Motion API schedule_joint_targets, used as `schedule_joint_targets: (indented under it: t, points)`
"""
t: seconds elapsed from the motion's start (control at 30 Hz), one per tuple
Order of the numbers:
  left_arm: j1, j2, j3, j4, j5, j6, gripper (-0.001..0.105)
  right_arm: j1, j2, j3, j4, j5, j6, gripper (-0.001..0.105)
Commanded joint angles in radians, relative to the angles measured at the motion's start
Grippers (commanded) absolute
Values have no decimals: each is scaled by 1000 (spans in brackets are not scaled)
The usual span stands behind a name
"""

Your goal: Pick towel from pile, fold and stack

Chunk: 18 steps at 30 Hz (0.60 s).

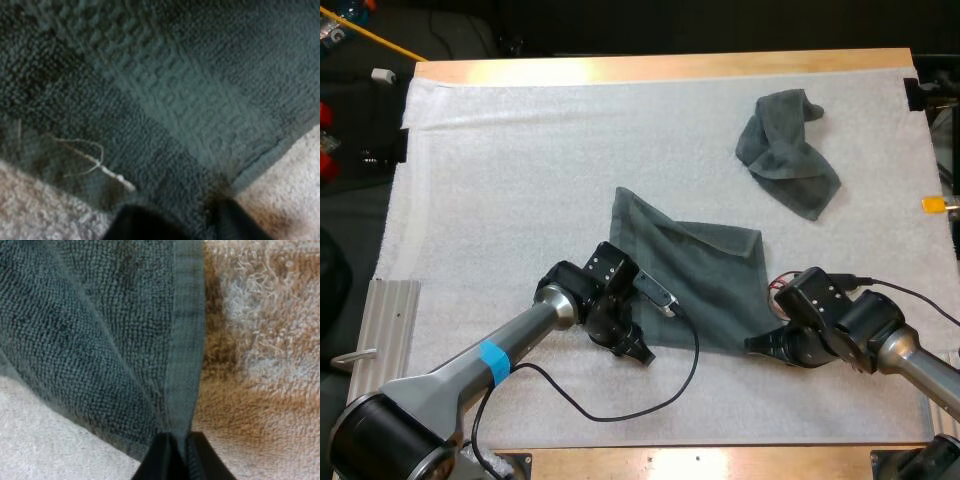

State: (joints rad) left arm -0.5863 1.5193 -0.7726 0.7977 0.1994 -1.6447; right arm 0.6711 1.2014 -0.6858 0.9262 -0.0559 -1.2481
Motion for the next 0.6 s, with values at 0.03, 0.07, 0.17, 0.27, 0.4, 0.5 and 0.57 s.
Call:
schedule_joint_targets:
  t: [0.03,0.07,0.17,0.27,0.4,0.5,0.57]
  points:
    - [-4,1,0,-16,-24,-7,6,1,-5,2,0,8,-4,0]
    - [-4,1,0,-15,-31,-7,1,1,-5,2,0,8,-4,0]
    - [-4,1,0,-15,-51,-7,0,1,-5,2,0,8,-4,0]
    - [-4,1,0,-1,-66,-7,0,1,-5,2,-4,8,-4,0]
    - [-4,-29,0,68,-74,-3,0,1,-7,2,-32,8,-4,0]
    - [-4,-102,0,121,-77,-3,0,1,-29,2,-80,8,-6,0]
    - [-4,-156,0,145,-77,-3,0,1,-51,2,-97,8,-4,0]
